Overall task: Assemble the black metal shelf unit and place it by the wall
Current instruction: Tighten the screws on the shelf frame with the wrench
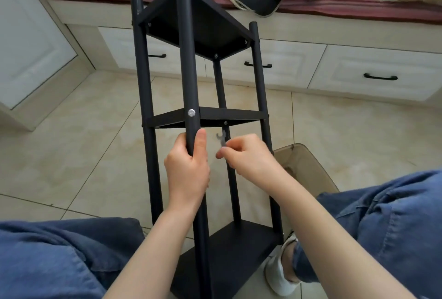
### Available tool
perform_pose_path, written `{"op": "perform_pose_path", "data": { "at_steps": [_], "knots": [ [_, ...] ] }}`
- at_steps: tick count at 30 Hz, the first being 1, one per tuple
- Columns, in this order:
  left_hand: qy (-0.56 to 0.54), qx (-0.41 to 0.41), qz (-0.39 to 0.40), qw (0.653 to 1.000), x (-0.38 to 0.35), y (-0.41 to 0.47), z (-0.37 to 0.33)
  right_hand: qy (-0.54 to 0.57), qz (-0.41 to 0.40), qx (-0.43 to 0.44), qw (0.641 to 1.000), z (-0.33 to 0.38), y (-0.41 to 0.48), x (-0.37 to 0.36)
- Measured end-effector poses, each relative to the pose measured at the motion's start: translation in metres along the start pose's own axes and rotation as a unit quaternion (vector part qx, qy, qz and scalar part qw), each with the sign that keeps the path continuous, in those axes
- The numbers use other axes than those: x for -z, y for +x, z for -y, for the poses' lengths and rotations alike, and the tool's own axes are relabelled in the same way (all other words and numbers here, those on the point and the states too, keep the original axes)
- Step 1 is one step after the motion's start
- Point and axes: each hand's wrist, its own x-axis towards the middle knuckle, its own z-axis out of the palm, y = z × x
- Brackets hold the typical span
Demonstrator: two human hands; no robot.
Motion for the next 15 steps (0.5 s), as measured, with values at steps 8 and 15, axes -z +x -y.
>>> {"op": "perform_pose_path", "data": {
  "at_steps": [8,15],
  "knots": [
    [-0.006,0.02,0.022,1.0,0.005,0.002,0.005,0.057,0.014,0.016,0.998,0.004,0.02,-0.019],
    [0.006,0.039,0.047,0.998,0.005,0.001,0.008,0.12,-0.034,0.044,0.991,-0.001,0.024,-0.031]
  ]
}}
